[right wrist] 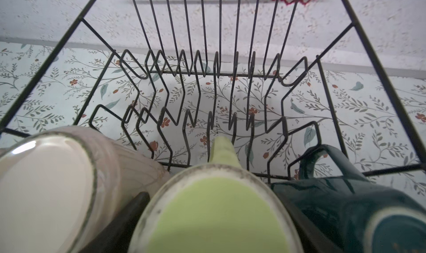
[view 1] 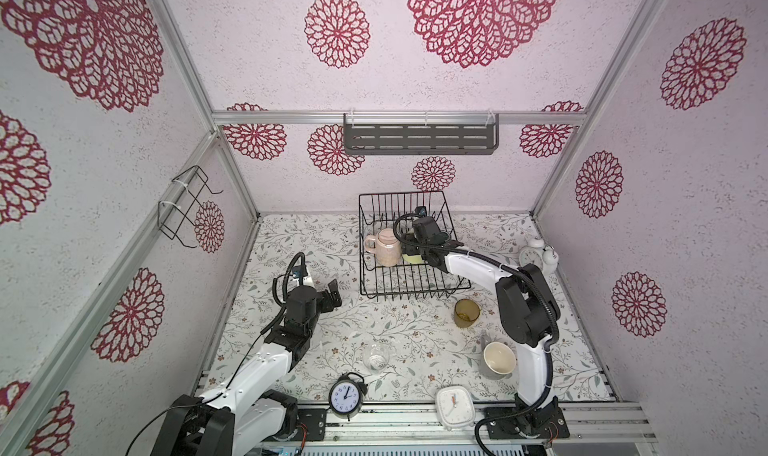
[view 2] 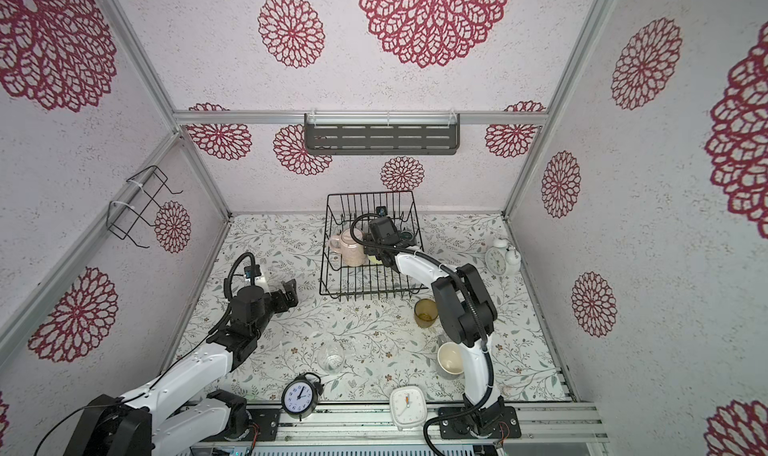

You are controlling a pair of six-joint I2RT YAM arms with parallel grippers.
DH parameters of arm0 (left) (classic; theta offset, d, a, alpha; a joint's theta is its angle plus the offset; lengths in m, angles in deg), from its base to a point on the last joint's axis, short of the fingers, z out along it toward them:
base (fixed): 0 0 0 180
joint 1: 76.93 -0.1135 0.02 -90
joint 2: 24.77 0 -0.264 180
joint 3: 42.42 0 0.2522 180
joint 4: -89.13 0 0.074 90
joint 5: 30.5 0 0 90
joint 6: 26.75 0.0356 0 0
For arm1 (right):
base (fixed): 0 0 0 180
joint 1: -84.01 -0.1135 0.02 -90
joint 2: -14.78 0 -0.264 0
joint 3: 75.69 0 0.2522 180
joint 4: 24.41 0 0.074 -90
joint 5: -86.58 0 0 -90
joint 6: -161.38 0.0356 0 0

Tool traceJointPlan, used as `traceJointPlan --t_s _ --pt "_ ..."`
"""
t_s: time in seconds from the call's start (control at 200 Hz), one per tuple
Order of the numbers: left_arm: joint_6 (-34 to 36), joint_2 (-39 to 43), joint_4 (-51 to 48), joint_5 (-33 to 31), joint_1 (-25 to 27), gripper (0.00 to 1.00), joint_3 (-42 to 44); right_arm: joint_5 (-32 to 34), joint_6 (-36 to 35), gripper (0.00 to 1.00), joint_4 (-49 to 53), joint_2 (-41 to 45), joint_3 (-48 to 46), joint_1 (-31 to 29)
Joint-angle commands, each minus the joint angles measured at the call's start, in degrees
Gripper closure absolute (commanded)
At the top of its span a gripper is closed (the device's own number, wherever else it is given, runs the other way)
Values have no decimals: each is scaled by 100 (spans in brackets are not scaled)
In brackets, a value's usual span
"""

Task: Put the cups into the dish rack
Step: 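Carry the light green mug over the rack with the right gripper while the left withdraws, then lower the light green mug upside down between the pink and dark green mugs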

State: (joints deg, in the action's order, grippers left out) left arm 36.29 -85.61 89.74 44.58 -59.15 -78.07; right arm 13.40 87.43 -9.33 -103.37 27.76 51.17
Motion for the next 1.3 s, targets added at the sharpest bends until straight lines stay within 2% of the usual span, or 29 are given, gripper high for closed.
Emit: traceJointPlan --t_s 0.0,0.28,0.495,0.911,1.296 --pt "-95 83 162 -64 -39 3 57 505 -137 49 -655 93 302 -4" --pt "-90 -453 -51 102 -110 3 -329 625 -373 47 -982 -89 163 -3" --pt "-81 -792 -220 243 -161 3 -593 618 -298 40 -908 -141 148 -3" --pt "-116 -824 -229 296 -222 3 -602 577 -94 33 -923 -95 -180 -3" --pt "-131 -815 -210 322 -248 3 -584 566 -181 21 -809 172 -144 6"
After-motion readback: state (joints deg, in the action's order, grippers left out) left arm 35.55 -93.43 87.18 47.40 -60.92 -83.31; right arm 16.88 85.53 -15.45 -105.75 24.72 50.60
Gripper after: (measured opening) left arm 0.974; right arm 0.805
